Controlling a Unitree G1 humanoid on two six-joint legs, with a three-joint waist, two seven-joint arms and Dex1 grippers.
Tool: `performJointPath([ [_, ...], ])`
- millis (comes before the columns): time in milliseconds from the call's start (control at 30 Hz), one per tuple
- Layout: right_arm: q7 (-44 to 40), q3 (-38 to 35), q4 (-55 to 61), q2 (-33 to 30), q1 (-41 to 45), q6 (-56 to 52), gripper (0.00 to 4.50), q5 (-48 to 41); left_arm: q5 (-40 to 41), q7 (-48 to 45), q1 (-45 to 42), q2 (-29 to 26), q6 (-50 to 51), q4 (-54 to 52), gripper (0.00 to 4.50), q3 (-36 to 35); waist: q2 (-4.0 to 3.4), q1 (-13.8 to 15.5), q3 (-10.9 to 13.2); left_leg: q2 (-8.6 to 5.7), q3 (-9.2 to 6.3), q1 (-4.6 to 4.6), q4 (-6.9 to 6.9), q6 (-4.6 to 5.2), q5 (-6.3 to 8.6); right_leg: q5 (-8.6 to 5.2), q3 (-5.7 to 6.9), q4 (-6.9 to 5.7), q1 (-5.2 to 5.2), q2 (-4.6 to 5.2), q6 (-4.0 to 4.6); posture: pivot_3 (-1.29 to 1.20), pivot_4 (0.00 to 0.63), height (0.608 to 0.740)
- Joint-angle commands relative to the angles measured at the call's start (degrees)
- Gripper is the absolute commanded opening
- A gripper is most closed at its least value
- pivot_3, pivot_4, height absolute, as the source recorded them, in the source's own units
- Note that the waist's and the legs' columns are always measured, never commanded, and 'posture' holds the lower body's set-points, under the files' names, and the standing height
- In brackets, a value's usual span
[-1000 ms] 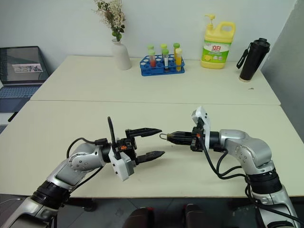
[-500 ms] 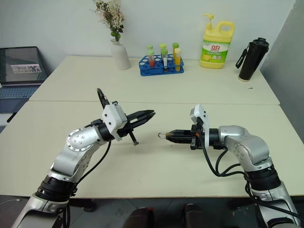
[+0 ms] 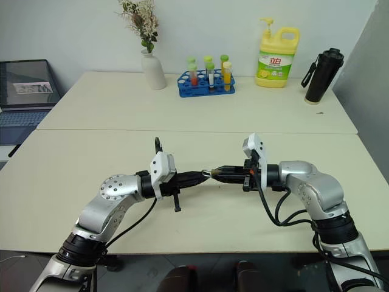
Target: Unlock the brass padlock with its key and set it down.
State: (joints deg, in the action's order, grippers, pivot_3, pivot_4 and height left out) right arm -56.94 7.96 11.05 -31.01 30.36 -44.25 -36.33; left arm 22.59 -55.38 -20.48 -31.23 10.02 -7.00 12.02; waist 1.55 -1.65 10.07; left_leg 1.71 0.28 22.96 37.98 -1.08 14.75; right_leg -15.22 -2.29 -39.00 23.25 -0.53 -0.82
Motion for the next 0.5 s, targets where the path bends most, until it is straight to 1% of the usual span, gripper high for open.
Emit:
performJointPath([
  [33, 0.11, -1.52, 1.75, 0.06, 0.48, 0.89, 0.17, -0.49, 1.25, -0.42, 0.54, 0.49, 0.93, -3.29, 0.00, -1.34, 0.00, 0.00, 0.00, 0.00, 0.00, 0.00, 0.00, 0.00, 0.00, 0.00, 0.00, 0.00, 0.00, 0.00, 0.00, 0.00, 0.150, 0.740],
  [367, 0.01, -1.16, 1.04, 0.18, 0.19, 1.11, 0.17, 0.07, 2.16, -0.36, 1.77, -0.09, 3.92, -7.17, 0.00, -3.84, 0.00, 0.00, 0.00, 0.01, -0.01, 0.00, -0.01, 0.00, 0.00, 0.00, 0.00, 0.01, 0.00, 0.00, -0.01, 0.00, 0.150, 0.740],
  [500, -0.15, -0.95, 0.92, 0.17, 0.08, 1.10, 0.17, 0.28, -0.20, -0.71, 2.90, -1.40, 2.80, -6.51, 0.00, -3.73, 0.00, 0.00, 0.00, 0.01, -0.01, -0.01, -0.01, 0.00, 0.00, -0.01, 0.00, 0.01, 0.00, 0.00, -0.02, 0.00, 0.150, 0.740],
])
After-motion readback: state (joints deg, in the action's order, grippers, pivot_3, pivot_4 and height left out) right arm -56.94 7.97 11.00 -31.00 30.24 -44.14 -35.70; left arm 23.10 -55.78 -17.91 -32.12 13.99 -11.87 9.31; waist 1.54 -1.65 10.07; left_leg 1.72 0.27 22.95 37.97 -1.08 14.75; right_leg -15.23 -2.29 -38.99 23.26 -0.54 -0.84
